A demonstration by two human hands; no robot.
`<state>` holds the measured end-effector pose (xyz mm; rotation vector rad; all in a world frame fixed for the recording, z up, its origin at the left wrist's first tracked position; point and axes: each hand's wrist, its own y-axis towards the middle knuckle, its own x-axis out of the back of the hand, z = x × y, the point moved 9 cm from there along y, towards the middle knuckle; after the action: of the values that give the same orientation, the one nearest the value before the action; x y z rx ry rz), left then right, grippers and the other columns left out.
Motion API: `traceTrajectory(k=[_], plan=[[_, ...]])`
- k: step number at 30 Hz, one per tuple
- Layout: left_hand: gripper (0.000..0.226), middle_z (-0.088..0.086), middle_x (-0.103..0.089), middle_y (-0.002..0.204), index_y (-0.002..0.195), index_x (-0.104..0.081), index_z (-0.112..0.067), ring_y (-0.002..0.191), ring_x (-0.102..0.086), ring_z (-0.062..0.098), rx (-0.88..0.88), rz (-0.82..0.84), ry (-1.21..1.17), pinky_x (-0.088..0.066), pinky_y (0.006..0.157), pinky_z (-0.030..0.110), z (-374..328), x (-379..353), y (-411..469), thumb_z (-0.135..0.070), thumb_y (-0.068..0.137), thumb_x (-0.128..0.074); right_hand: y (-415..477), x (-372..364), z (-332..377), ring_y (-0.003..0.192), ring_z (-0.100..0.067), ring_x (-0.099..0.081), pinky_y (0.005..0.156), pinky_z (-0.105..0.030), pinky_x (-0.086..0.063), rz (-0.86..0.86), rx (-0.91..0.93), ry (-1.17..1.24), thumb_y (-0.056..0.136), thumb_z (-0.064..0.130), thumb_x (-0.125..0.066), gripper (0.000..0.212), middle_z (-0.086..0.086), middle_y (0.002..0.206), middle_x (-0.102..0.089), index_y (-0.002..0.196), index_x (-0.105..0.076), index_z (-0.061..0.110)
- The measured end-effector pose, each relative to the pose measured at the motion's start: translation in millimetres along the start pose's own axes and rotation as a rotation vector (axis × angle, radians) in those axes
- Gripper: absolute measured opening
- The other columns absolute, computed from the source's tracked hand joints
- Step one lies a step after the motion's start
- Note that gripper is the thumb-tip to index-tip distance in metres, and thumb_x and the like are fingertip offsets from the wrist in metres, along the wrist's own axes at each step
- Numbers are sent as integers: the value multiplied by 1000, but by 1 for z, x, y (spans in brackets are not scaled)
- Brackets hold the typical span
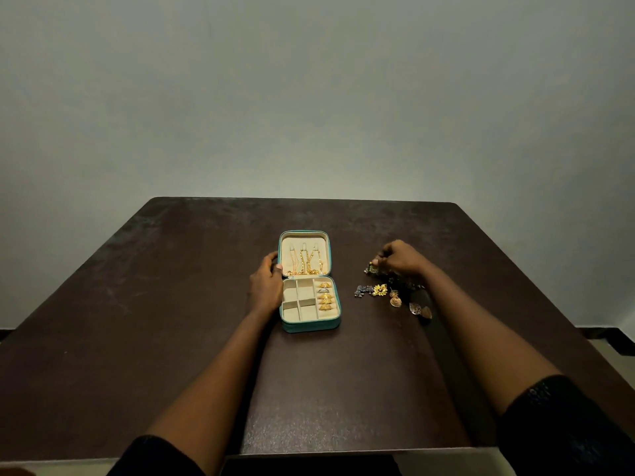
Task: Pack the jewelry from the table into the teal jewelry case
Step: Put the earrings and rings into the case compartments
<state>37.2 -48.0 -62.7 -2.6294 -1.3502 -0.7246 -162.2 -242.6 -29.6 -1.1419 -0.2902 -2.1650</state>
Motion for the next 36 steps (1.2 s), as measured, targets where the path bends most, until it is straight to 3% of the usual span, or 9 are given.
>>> traceTrajectory(k=[5, 7, 12, 15, 20, 23, 26, 30, 36], plan=[[38, 10, -56, 133, 137, -44, -17, 119, -53, 25, 0, 7, -3, -43, 94, 35, 1, -1, 1, -17, 99, -39, 4, 3, 14, 65, -10, -50, 61, -21, -40, 28, 18, 231, 92, 9, -55, 16, 0, 72, -56, 77, -59, 8], [38, 10, -56, 132, 137, -45, -17, 119, -54, 25, 1, 7, -2, -43, 93, 34, 1, -1, 1, -16, 99, -40, 6, -3, 17, 67, -10, -52, 62, -21, -41, 67, 27, 176, 92, 10, -56, 17, 1, 73, -57, 75, -58, 11], [38, 10, -57, 131, 136, -46, -18, 116, -55, 26, 8, 5, 3, -43, 93, 36, 2, -1, 1, -16, 99, -40, 9, -13, 14, 72, -11, -55, 69, -26, -43, 93, 21, 47, 92, 20, -56, 21, -3, 80, -63, 96, -64, 1], [38, 11, -57, 131, 136, -45, -17, 117, -55, 25, 7, 9, 7, -43, 92, 34, 1, -1, 1, -16, 99, -39, 4, 13, 12, 79, -16, -56, 74, -29, -43, -62, 38, 131, 93, 16, -54, 24, -15, 98, -68, 103, -66, -2], [38, 10, -58, 129, 136, -45, -18, 115, -56, 25, 5, 7, 8, -44, 90, 35, 1, -2, 1, -17, 99, -39, -10, 66, -39, 79, -17, -52, 60, -24, -39, -272, -101, 328, 89, -3, -53, 24, -19, 105, -63, 111, -63, -3], [38, 11, -58, 129, 136, -45, -18, 115, -56, 26, 9, 4, 10, -45, 90, 36, 3, -2, 2, -18, 99, -39, -21, 69, -71, 78, -17, -54, 67, -29, -44, -237, -194, 305, 86, -6, -55, 25, -21, 115, -63, 109, -64, -3], [39, 11, -58, 130, 137, -44, -19, 116, -56, 27, 18, 2, 29, -44, 91, 36, 4, -2, 3, -18, 99, -39, -33, 55, -85, 95, -23, -57, 79, -31, -46, -139, -203, 255, 85, -3, -60, 27, -20, 116, -63, 111, -63, -3], [39, 11, -57, 131, 138, -43, -18, 116, -55, 26, 15, -2, 41, -43, 90, 34, 2, -2, 1, -18, 99, -38, -41, 28, -83, 106, -17, -54, 92, -29, -40, 1, -148, 213, 78, 10, -72, 41, -5, 113, -61, 117, -62, 7], [39, 11, -55, 133, 138, -43, -18, 118, -54, 26, 13, 8, 35, -44, 90, 35, 3, -3, 2, -18, 99, -38, -31, 31, -75, 96, -17, -54, 82, -29, -39, -155, -91, 59, 84, 10, -66, 10, -8, 102, -63, 93, -62, 9]])
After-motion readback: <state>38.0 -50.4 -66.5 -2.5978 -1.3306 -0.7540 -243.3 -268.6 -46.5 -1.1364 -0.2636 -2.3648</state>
